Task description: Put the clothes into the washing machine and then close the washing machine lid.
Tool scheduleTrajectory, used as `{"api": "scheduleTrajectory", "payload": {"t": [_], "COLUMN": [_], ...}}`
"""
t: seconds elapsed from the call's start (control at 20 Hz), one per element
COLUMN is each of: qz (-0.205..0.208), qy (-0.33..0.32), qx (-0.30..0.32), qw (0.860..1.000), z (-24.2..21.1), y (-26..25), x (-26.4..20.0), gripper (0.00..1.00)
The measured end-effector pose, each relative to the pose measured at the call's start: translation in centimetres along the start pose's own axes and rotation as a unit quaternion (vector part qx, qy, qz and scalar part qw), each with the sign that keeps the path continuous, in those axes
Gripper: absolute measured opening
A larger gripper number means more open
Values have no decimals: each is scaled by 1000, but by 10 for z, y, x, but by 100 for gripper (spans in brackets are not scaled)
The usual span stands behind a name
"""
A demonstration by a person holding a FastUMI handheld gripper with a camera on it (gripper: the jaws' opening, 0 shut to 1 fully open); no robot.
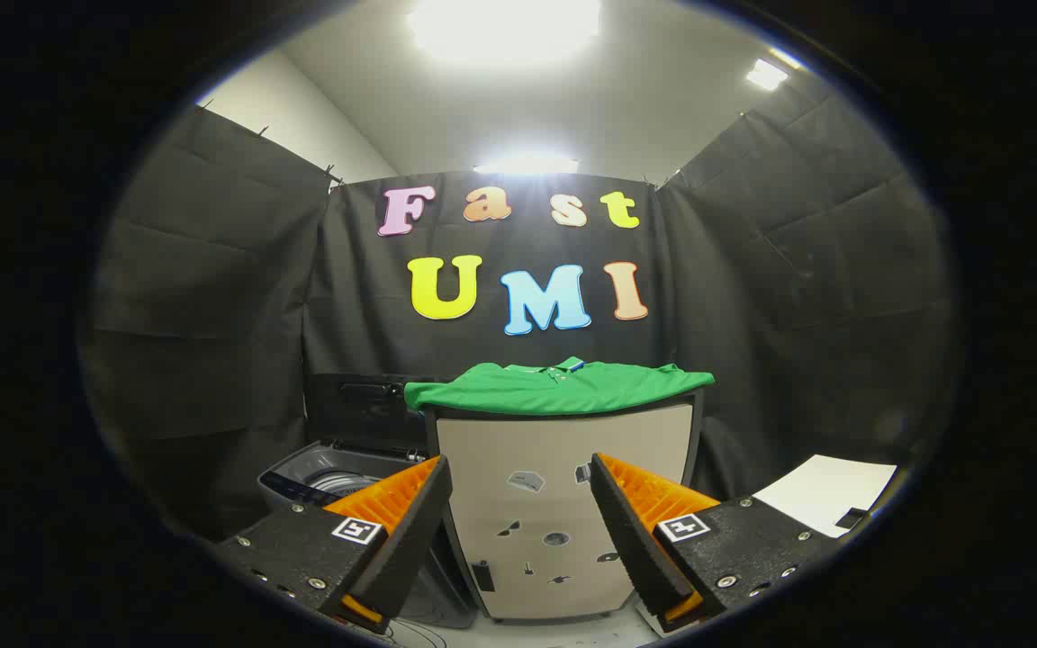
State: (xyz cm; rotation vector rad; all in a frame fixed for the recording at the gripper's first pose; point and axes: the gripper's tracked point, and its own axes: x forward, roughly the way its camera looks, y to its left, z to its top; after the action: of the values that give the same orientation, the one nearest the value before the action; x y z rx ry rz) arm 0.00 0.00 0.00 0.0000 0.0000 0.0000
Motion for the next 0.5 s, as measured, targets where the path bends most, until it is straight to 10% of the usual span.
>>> {"api": "scheduleTrajectory", "payload": {"t": [0.5], "qz": [2], "qy": [-5], "qx": [-4], "qw": [1000], "z": [9], "y": [3], "x": [-1], "gripper": [96]}}
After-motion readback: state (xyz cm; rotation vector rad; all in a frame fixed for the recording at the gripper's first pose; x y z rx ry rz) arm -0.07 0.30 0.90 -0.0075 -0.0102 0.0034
